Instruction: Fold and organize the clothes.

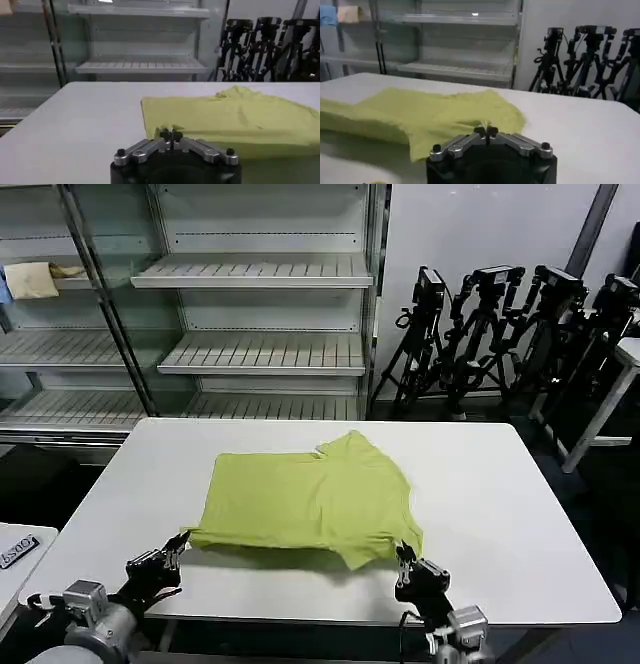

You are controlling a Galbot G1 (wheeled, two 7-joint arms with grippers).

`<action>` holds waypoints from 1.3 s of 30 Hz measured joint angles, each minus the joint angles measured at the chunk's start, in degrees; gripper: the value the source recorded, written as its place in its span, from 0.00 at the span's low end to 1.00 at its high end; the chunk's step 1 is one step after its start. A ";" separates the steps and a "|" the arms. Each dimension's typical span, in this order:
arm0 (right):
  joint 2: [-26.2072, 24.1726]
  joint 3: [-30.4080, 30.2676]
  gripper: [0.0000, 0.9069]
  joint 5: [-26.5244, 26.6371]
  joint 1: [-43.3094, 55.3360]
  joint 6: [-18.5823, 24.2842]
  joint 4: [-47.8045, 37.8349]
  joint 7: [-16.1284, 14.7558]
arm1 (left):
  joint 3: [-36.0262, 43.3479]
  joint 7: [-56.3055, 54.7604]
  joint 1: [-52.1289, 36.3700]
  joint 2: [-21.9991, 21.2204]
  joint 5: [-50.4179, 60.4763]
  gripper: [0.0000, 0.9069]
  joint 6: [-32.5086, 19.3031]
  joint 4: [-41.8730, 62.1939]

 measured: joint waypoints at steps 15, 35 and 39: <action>-0.40 -3.53 0.00 4.56 12.28 -2.38 -8.99 -1.89 | 5.17 -0.11 -8.46 0.41 0.73 0.03 -1.11 8.37; 2.90 -8.67 1.00 3.09 20.96 -3.18 -18.77 -2.27 | 9.96 -0.09 -16.48 -0.54 3.72 1.00 -1.75 16.78; 2.95 -8.66 1.00 2.55 20.89 -2.73 -19.06 -2.56 | 10.00 -0.13 -16.77 -0.73 3.80 1.00 -1.94 17.23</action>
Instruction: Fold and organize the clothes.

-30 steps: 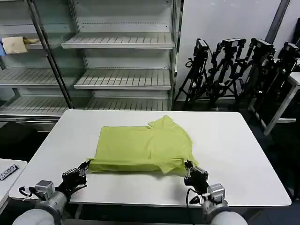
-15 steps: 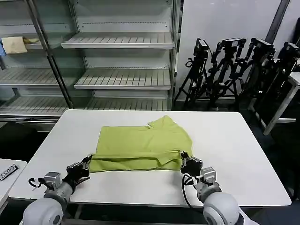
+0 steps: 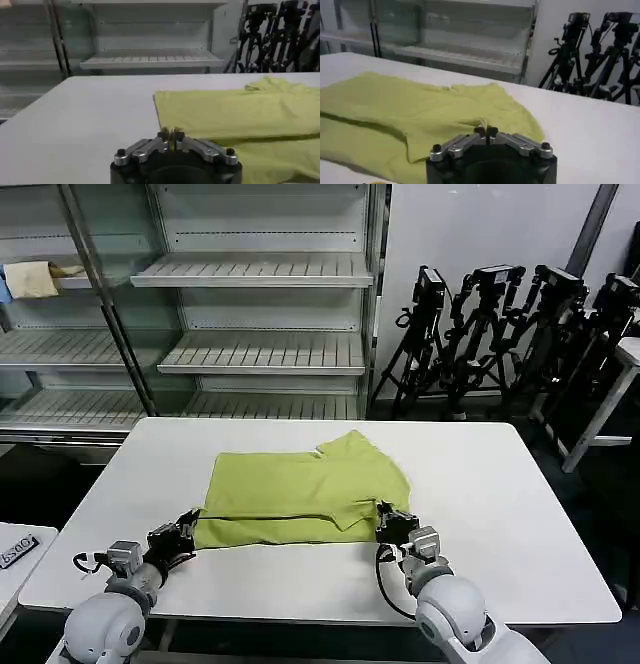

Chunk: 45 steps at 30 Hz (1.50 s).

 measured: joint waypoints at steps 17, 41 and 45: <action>-2.24 6.89 1.00 0.22 -8.32 0.85 4.71 0.64 | -1.97 -0.40 5.41 -2.35 -0.44 1.00 -0.45 -3.46; -3.36 10.02 0.00 5.20 -13.32 0.35 4.44 0.66 | 1.33 0.04 3.77 -3.56 -1.03 0.03 -0.69 1.27; -3.63 10.21 0.00 5.37 -13.89 0.38 4.97 0.65 | 1.25 0.11 4.08 -3.27 -1.75 0.03 -0.58 1.29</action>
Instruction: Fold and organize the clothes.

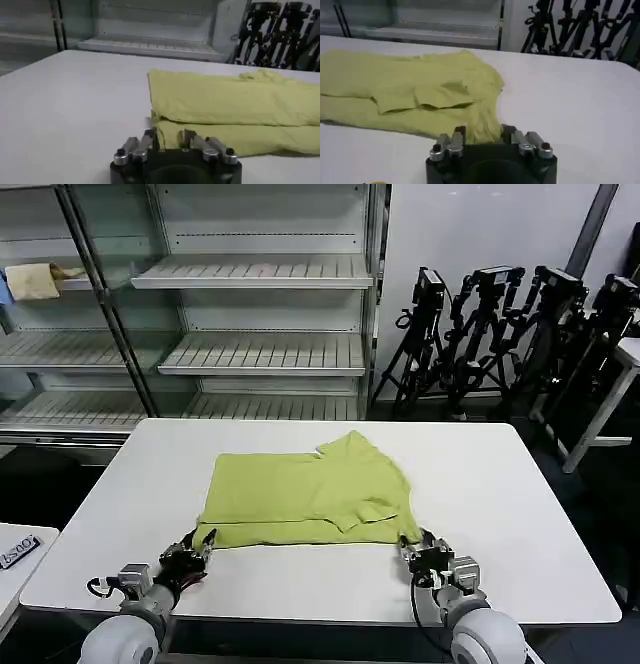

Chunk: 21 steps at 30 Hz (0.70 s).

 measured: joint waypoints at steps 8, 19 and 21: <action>-0.63 0.91 0.00 -0.24 -1.98 -0.09 2.29 0.30 | -0.78 0.31 1.96 0.15 -0.67 0.03 0.30 -1.47; -2.29 3.29 0.00 -1.47 -9.67 0.02 8.65 0.28 | -3.17 0.04 8.28 -0.74 -0.64 0.03 0.65 -7.08; -2.69 4.00 0.00 -1.61 -11.62 0.18 10.05 0.20 | -3.73 0.04 9.78 -0.61 -0.55 0.03 0.71 -8.43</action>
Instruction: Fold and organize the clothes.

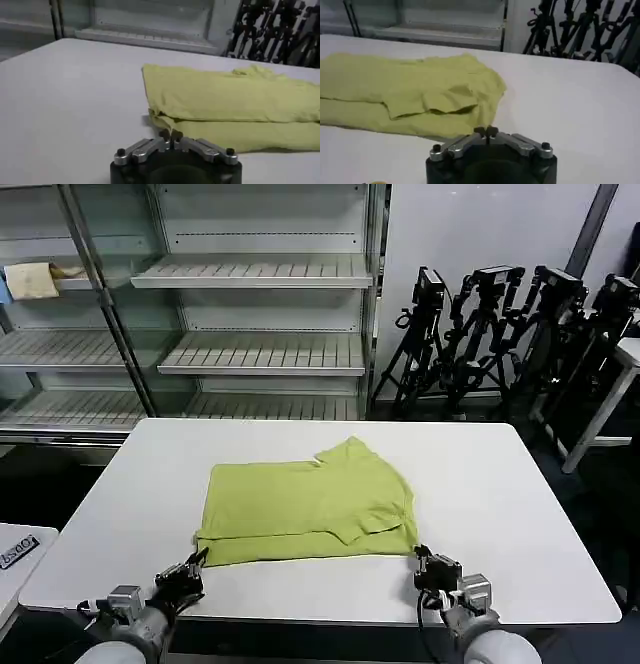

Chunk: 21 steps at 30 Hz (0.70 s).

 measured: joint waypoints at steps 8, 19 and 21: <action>-1.46 3.24 0.00 -0.97 -8.25 0.93 4.99 -0.67 | -2.95 0.01 6.29 1.26 0.00 0.03 0.14 -4.36; -2.16 5.69 1.00 -2.92 -15.24 0.68 9.22 -1.10 | -6.22 0.09 12.33 2.54 0.19 1.00 0.28 -8.54; -2.42 6.24 1.00 -2.95 -15.44 0.64 9.92 -1.06 | -6.63 0.04 12.70 2.68 0.34 1.00 0.39 -9.26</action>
